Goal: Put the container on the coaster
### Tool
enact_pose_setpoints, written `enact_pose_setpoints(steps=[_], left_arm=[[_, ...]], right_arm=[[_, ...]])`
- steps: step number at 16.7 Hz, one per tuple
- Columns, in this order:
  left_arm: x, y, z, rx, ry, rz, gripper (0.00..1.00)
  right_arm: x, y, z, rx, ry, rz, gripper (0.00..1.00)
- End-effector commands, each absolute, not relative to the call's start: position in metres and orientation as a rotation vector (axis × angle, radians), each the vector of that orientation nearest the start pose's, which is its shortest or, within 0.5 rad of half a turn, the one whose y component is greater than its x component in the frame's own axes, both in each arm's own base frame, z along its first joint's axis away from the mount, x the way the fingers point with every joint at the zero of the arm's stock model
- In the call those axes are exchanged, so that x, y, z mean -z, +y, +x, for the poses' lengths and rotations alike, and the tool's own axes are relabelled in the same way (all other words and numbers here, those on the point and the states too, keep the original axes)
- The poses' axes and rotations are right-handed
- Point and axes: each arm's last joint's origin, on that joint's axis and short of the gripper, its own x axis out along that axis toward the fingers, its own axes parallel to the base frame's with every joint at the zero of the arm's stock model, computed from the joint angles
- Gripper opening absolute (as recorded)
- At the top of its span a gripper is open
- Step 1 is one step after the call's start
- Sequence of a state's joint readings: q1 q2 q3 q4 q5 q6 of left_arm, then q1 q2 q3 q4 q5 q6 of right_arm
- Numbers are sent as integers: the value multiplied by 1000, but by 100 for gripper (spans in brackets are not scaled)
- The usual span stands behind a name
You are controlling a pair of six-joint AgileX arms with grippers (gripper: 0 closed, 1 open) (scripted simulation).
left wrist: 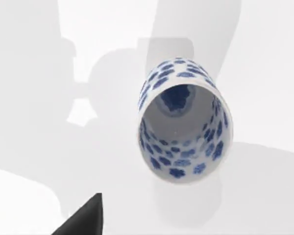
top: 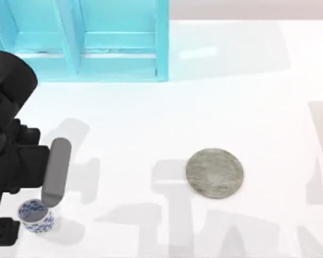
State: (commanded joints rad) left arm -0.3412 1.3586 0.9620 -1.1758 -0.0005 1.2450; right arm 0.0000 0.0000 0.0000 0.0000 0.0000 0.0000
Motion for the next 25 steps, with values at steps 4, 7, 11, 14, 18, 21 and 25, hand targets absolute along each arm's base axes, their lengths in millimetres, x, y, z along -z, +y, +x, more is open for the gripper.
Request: enact_pose_setpoints(steps=[4, 7, 11, 14, 18, 21, 25], left_arm=[[-174, -74, 211, 1219, 1194, 1225, 100], [-146, -73, 207, 1221, 1195, 1226, 100], [-138, -72, 205, 1224, 1200, 1225, 100], [-138, -72, 205, 1224, 1200, 1225, 92], [-138, -72, 205, 1224, 1200, 1225, 62], [-138, -72, 205, 1224, 1200, 1225, 40], [-138, -72, 205, 1224, 1200, 1225, 10]], right_arm=[[-160, -1, 106, 0, 0, 0, 100], [-160, -1, 106, 0, 0, 0, 100], [-160, -1, 106, 0, 0, 0, 100], [-160, -1, 106, 0, 0, 0, 100], [-160, -1, 106, 0, 0, 0, 100], [-160, -1, 106, 0, 0, 0, 100], [-160, -1, 106, 0, 0, 0, 100]])
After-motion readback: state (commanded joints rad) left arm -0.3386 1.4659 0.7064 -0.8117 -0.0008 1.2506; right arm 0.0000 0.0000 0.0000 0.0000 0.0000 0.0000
